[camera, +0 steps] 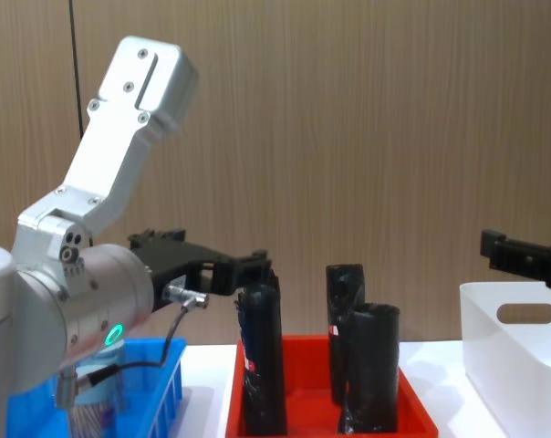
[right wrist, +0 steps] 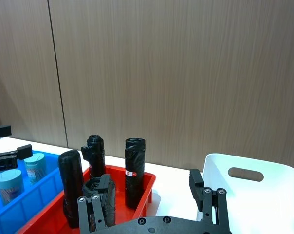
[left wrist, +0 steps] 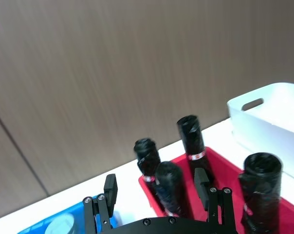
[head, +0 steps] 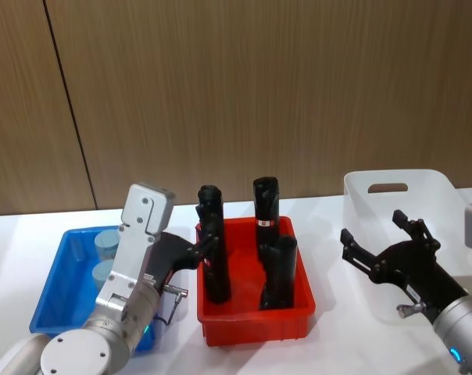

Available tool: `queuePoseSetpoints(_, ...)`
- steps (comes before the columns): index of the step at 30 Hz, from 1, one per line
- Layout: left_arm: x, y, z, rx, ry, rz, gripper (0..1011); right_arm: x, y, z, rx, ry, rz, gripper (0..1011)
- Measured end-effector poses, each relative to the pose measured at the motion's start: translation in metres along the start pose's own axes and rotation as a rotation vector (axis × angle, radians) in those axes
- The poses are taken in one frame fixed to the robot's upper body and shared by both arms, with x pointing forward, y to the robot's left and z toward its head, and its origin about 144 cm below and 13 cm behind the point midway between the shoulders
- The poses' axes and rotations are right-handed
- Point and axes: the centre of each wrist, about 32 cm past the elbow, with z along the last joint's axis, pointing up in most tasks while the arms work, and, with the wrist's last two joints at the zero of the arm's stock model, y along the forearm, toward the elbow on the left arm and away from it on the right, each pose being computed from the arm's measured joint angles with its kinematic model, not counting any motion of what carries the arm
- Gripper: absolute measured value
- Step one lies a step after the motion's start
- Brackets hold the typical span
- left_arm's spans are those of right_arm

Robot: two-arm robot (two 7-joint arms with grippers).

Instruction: Pick the cotton swabs from the blue box and place them into the white box.

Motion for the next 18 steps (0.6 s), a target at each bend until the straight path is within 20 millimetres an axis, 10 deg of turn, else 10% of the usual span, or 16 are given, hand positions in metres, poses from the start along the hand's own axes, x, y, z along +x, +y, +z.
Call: queuePoseSetpoints(18, 0.0034, 0.0040, 0.0002, 0.133, 0.112, 0.179, 1003, 0.0000, 0.0000, 0.0000, 0.000, 0.000, 0.000, 1002)
